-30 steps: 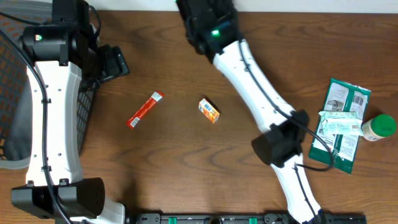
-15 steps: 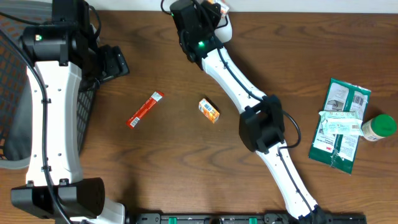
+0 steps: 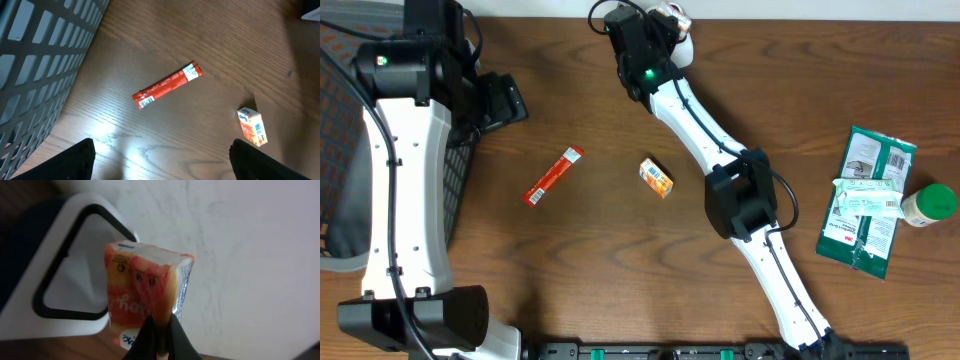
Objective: Scan the item barcode
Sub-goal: 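Hold the tissue pack under the white scanner with the right gripper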
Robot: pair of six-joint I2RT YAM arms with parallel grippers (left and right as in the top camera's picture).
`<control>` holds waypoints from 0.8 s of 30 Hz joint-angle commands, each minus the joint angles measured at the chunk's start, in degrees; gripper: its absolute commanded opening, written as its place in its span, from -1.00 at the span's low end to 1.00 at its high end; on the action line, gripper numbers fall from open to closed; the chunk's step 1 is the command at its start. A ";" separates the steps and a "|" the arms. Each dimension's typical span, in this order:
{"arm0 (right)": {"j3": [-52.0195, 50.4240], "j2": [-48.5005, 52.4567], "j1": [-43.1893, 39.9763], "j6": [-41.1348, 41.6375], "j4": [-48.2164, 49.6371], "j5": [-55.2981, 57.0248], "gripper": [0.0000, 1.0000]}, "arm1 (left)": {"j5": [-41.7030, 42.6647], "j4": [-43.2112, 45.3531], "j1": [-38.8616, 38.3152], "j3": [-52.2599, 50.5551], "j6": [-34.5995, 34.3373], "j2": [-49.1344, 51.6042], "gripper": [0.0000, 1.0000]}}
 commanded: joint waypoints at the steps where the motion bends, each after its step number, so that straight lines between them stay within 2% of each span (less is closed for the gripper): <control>1: -1.42 0.39 -0.50 1.42 0.17 -3.02 -0.98 | -0.11 -0.31 0.02 -0.17 0.74 -0.39 0.73; 24: -1.81 0.42 -2.23 1.40 -2.84 -3.54 -0.98 | -0.11 -0.31 0.02 -0.17 0.74 -0.39 0.73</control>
